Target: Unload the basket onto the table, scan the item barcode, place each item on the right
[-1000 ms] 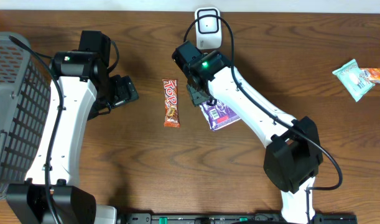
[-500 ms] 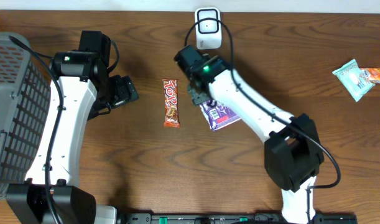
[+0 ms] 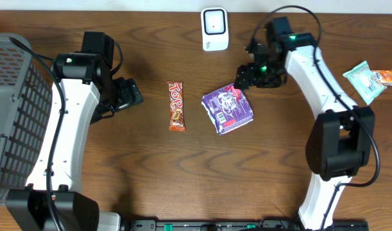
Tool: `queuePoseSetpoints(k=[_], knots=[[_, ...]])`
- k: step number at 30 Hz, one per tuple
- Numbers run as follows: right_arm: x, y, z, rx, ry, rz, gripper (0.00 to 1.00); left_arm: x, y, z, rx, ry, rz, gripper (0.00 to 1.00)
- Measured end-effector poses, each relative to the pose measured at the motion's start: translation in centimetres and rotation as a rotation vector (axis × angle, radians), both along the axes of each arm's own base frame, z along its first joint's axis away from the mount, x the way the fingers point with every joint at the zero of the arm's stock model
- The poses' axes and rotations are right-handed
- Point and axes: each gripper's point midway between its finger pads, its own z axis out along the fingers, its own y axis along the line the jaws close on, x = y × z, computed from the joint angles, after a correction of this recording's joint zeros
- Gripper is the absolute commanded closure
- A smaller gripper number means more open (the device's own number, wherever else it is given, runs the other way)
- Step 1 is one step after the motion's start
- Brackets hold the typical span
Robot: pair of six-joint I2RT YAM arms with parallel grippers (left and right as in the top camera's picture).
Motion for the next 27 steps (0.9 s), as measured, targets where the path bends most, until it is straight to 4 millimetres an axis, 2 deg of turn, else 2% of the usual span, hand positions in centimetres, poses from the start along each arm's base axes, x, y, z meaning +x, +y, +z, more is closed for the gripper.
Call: queuePoseSetpoints(k=[6, 10, 13, 15, 16, 22, 27], knots=[[-1.7, 0.1, -3.6, 0.122, 0.035, 0.023, 0.24, 0.0, 0.0, 0.0, 0.000, 0.000, 0.000, 0.02], [-3.4, 0.7, -6.1, 0.190, 0.059, 0.033, 0.35, 0.0, 0.0, 0.0, 0.000, 0.000, 0.000, 0.02], [-4.4, 1.1, -7.1, 0.235, 0.068, 0.044, 0.64, 0.0, 0.0, 0.0, 0.000, 0.000, 0.000, 0.02], [-4.7, 1.4, -7.1, 0.260, 0.077, 0.046, 0.95, 0.0, 0.0, 0.0, 0.000, 0.000, 0.000, 0.02], [-4.8, 1.6, -7.0, 0.273, 0.079, 0.047, 0.99, 0.0, 0.0, 0.0, 0.000, 0.000, 0.000, 0.02], [-4.5, 1.9, -6.3, 0.291, 0.094, 0.021, 0.99, 0.0, 0.0, 0.0, 0.000, 0.000, 0.000, 0.02], [-3.0, -1.0, -4.8, 0.054, 0.085, -0.084, 0.99, 0.0, 0.0, 0.0, 0.000, 0.000, 0.000, 0.02]])
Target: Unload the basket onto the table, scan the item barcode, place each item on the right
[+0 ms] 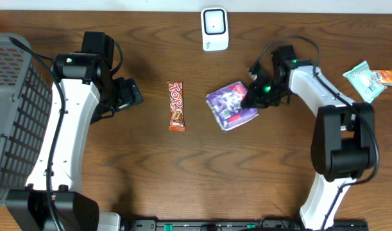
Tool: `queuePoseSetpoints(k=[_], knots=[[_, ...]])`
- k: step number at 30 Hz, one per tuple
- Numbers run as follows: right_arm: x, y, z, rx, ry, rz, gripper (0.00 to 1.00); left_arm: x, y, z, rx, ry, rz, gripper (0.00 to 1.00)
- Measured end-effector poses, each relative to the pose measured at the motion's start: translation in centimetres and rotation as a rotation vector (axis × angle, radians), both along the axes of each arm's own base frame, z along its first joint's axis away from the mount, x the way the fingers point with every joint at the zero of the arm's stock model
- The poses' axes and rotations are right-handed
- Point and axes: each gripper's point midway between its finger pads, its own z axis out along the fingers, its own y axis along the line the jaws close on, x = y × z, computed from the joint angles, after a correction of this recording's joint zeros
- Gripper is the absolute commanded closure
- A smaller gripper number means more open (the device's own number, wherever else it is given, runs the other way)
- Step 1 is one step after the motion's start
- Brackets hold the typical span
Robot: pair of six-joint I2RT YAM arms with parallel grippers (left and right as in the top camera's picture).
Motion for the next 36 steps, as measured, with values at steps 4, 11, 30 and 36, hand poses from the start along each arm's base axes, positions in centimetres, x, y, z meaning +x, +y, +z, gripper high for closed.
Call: queuePoseSetpoints(k=[4, 11, 30, 36], knots=[[1.2, -3.8, 4.0, -0.326, -0.112, -0.112, 0.99, 0.0, 0.0, 0.0, 0.000, 0.000, 0.000, 0.02], [1.1, -7.6, 10.2, -0.854, -0.344, -0.258, 0.99, 0.0, 0.0, 0.0, 0.000, 0.000, 0.000, 0.02], [-1.4, 1.7, 3.9, -0.985, -0.363, -0.012, 0.27, 0.0, 0.0, 0.0, 0.000, 0.000, 0.000, 0.02], [-1.8, 7.2, 7.4, -0.867, -0.404, 0.052, 0.21, 0.0, 0.0, 0.0, 0.000, 0.000, 0.000, 0.02]])
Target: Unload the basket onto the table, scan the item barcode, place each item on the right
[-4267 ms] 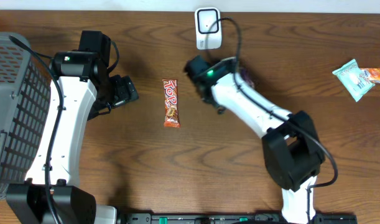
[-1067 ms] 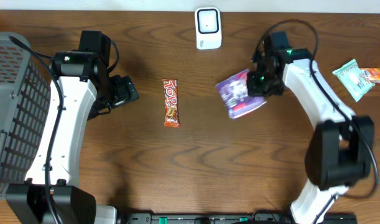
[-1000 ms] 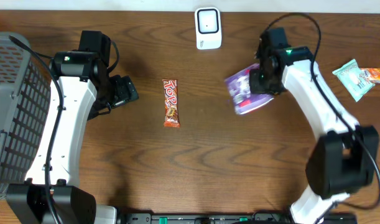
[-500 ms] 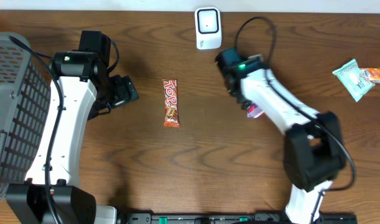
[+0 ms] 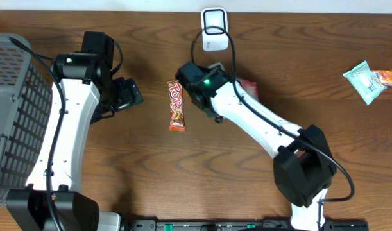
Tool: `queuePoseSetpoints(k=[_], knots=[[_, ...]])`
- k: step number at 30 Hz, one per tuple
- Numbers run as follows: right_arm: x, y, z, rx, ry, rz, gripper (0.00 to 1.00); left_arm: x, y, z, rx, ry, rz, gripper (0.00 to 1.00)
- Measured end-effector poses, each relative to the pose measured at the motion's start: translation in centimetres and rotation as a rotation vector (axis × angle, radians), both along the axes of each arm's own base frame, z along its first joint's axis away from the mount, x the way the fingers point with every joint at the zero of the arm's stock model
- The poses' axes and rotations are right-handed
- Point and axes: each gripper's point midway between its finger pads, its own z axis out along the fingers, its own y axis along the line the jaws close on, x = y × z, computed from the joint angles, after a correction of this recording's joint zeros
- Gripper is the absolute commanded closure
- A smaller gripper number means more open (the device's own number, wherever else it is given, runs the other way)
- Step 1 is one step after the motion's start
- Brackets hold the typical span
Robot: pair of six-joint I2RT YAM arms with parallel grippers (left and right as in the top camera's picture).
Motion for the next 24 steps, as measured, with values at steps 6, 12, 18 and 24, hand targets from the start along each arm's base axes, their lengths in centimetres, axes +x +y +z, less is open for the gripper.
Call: queuePoseSetpoints(k=[6, 12, 18, 24], knots=[[2.2, 0.0, 3.6, 0.119, -0.029, -0.047, 0.19, 0.0, 0.0, 0.0, 0.000, 0.000, 0.000, 0.02], [3.0, -2.7, 2.2, 0.271, 0.113, -0.095, 0.19, 0.0, 0.0, 0.0, 0.000, 0.000, 0.000, 0.02], [1.4, -5.8, -1.6, 0.434, 0.340, -0.106, 0.18, 0.0, 0.0, 0.0, 0.000, 0.000, 0.000, 0.02], [-0.3, -6.2, -5.7, 0.559, 0.442, -0.094, 0.21, 0.0, 0.0, 0.0, 0.000, 0.000, 0.000, 0.02]])
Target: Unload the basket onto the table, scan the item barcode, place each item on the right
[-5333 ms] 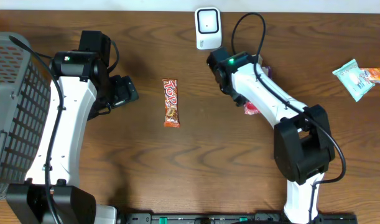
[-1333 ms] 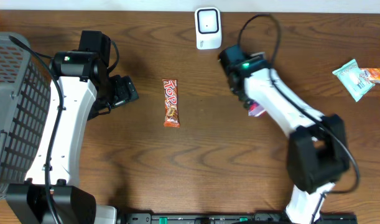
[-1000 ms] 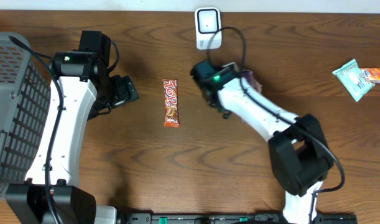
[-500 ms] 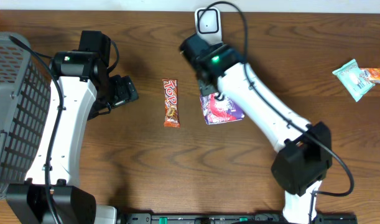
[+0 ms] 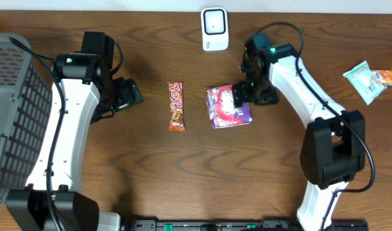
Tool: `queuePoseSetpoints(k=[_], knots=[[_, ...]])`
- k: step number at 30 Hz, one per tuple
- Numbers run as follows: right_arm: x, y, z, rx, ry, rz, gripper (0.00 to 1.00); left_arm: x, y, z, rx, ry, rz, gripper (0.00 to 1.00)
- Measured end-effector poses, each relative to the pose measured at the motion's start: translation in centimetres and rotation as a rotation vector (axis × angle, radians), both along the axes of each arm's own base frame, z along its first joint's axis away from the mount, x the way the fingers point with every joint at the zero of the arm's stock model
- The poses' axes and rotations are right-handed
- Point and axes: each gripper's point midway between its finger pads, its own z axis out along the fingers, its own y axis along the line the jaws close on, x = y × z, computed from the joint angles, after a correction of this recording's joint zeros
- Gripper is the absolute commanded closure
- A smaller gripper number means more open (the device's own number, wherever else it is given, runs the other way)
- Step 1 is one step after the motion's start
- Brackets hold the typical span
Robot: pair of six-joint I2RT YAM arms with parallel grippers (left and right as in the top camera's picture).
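A purple snack packet point(image 5: 225, 109) lies in the middle of the table, below and a little right of the white barcode scanner point(image 5: 214, 29) at the far edge. My right gripper point(image 5: 240, 95) sits on the packet's upper right corner, its fingers closed on that edge. My left gripper point(image 5: 129, 94) hangs at the left, apart from every item; the overhead view does not show how its jaws stand.
An orange-brown TOP candy bar point(image 5: 176, 106) lies left of the packet. A teal snack bag point(image 5: 369, 80) rests at the far right. A grey mesh basket point(image 5: 13, 115) fills the left edge of the table.
The right arm was folded across the table with the packet by the scanner. It now reaches in from the right, with the packet lower and further left. The left arm is unchanged.
My right gripper was at the upper right corner of the flat purple packet. Then it was on the packet, which was tilted and shifted right. Then the packet was up by the scanner. Now it is back at mid-table, a pinker face showing.
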Motion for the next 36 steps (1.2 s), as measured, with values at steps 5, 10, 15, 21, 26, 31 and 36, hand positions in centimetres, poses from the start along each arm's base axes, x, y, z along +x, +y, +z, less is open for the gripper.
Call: queuePoseSetpoints(k=[5, 10, 15, 21, 26, 31, 36], knots=[[-0.4, 1.5, -3.0, 0.176, -0.008, 0.021, 0.37, 0.0, 0.0, 0.0, 0.000, 0.000, 0.000, 0.02], [-0.7, 2.6, -4.8, 0.277, -0.034, 0.040, 0.76, 0.0, 0.0, 0.0, 0.000, 0.000, 0.000, 0.02], [-0.4, 3.1, -4.8, 0.331, -0.063, 0.034, 0.99, 0.0, 0.0, 0.0, 0.000, 0.000, 0.000, 0.02], [-0.6, 3.4, -4.5, 0.338, -0.032, -0.019, 0.99, 0.0, 0.0, 0.0, 0.000, 0.000, 0.000, 0.02], [2.6, 4.3, -1.5, 0.364, -0.112, -0.047, 0.99, 0.0, 0.0, 0.0, 0.000, -0.001, 0.000, 0.02], [9.5, 6.0, 5.0, 0.458, -0.371, -0.096, 0.98, 0.0, 0.0, 0.0, 0.000, 0.000, 0.000, 0.02], [14.6, 6.1, 10.0, 0.526, -0.586, -0.253, 0.98, 0.0, 0.0, 0.0, 0.000, 0.000, 0.000, 0.03]])
